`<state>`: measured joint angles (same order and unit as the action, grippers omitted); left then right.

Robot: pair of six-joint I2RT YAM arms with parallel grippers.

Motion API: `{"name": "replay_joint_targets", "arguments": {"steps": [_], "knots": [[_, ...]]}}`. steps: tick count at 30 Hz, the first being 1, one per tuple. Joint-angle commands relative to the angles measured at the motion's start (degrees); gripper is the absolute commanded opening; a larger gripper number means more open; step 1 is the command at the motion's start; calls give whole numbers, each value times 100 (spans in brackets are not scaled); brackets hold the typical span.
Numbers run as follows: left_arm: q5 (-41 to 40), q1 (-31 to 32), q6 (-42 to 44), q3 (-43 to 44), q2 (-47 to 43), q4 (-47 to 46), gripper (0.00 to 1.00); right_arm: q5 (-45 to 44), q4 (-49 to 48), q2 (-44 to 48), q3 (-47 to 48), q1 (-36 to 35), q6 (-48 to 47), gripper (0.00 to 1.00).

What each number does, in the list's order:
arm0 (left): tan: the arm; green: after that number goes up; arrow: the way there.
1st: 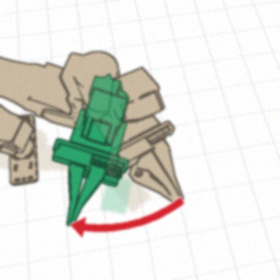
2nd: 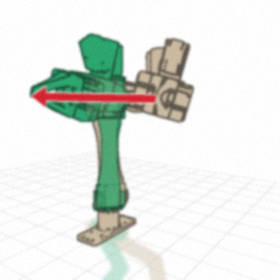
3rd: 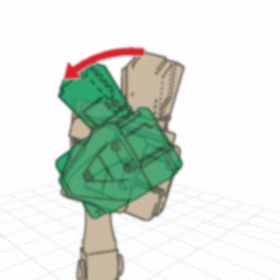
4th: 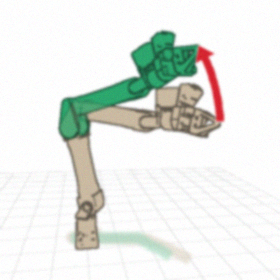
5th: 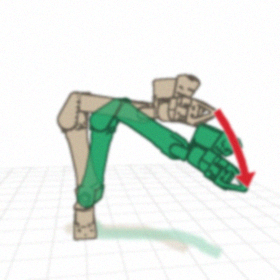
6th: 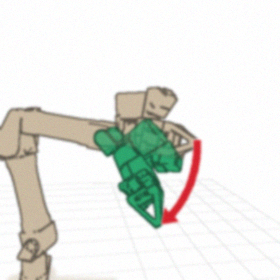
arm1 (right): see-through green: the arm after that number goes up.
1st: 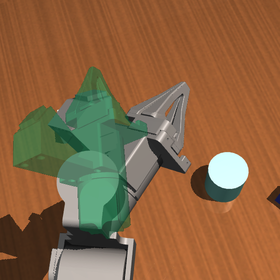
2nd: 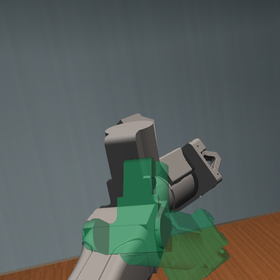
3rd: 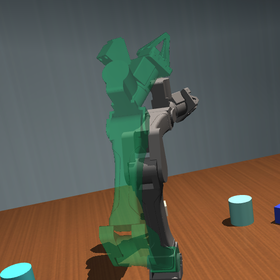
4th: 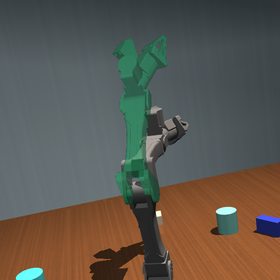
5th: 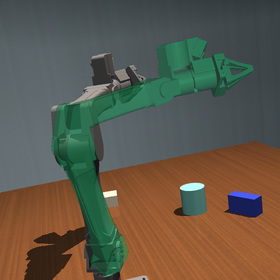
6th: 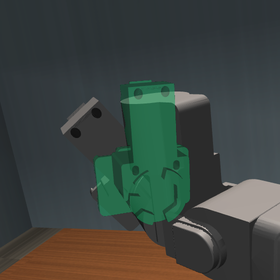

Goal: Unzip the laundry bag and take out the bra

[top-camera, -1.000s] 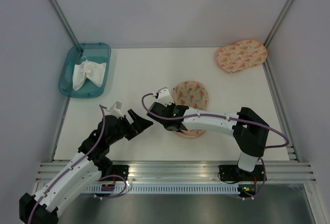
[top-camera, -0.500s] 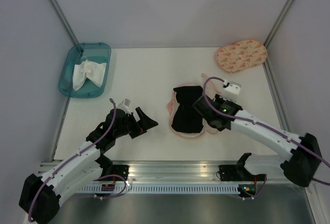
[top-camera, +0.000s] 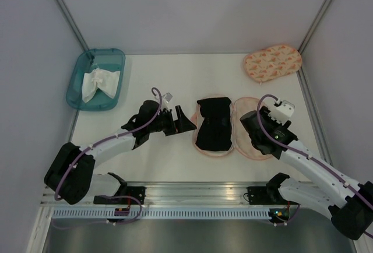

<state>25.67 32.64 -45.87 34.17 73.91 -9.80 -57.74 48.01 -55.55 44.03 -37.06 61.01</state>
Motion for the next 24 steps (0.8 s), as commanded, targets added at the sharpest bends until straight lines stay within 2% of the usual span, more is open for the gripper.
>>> {"name": "replay_joint_targets", "arguments": {"steps": [1,2,3,4,8,12,19,24], "knots": [[359,32,491,484,587,-794,100,1136,-1770,561,-534,14,-1291,65],[351,32,508,537,711,-813,100,1394,-2030,667,-788,14,-1476,52],[351,32,517,651,826,-813,100,1605,-2285,816,-895,14,-1574,33],[377,32,526,687,1053,-839,100,1781,-2496,852,-992,23,-1592,1],[421,32,447,740,1423,-1128,100,2808,-3532,643,-1362,15,-1707,0],[456,32,465,836,1670,-1191,100,3670,-4465,-24,-1721,49,-1637,0],[500,32,526,942,1899,-1261,100,4516,-5827,-817,-2223,243,-1356,0],[588,32,456,968,2074,-1445,99,4552,-5970,-1142,-2373,331,-1285,0]]}}
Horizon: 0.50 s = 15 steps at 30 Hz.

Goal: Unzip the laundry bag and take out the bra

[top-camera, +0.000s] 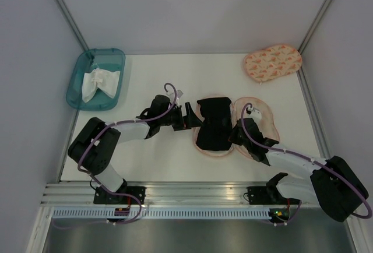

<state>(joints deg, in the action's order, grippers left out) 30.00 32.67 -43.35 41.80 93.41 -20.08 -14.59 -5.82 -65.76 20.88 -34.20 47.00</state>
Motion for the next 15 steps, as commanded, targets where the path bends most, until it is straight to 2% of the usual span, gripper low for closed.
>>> {"name": "replay_joint_targets", "arguments": {"steps": [1,6,11,15], "knots": [[199,29,178,206,143,-462,99,229,-604,-148,-76,53,116,0],[287,29,152,328,327,-550,99,-52,-253,-385,38,71,134,0],[349,29,143,609,608,-515,99,-553,538,-639,302,80,151,0],[436,29,38,803,740,-567,99,-624,627,-728,267,80,169,0]]}}
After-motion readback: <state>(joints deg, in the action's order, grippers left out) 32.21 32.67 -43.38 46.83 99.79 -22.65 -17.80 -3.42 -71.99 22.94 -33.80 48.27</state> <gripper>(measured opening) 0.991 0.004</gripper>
